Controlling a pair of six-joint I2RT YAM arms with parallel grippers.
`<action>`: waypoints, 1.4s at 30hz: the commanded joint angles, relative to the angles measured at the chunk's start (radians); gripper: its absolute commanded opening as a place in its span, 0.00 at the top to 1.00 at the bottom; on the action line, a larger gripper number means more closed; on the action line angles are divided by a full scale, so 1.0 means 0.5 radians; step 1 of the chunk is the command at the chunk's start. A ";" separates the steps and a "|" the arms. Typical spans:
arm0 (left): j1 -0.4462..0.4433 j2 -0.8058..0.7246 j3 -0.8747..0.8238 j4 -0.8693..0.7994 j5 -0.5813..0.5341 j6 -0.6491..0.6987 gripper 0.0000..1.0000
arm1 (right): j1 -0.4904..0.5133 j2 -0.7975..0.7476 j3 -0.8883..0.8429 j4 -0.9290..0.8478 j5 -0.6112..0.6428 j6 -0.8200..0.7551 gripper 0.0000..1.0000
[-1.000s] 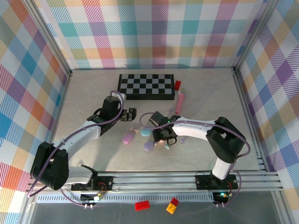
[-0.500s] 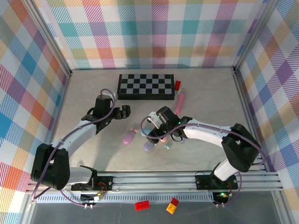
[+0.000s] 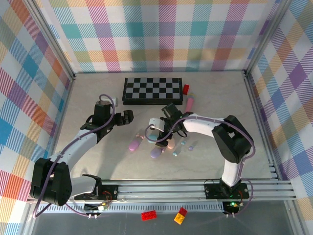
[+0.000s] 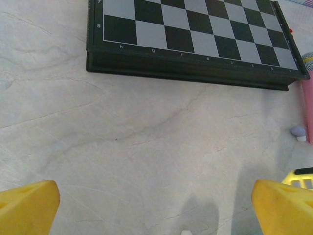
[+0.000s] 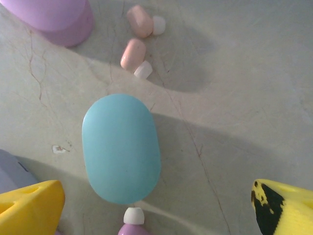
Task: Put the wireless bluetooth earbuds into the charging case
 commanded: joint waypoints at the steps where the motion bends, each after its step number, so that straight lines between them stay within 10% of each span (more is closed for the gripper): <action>1: 0.031 -0.052 -0.037 -0.028 0.035 -0.009 0.00 | 0.006 0.076 0.115 -0.131 -0.107 -0.180 0.05; 10: 0.043 -0.049 -0.061 -0.002 0.007 0.012 0.00 | 0.045 0.267 0.329 -0.300 -0.087 -0.259 0.11; 21: 0.049 -0.057 -0.068 -0.027 0.001 0.073 0.00 | 0.074 0.355 0.431 -0.413 -0.055 -0.238 0.47; 27: 0.049 -0.090 -0.074 -0.026 0.007 0.079 0.00 | 0.075 0.340 0.436 -0.455 0.014 -0.265 0.36; 42: 0.049 -0.141 -0.083 0.006 0.013 0.086 0.00 | 0.050 0.264 0.455 -0.516 -0.030 -0.244 0.68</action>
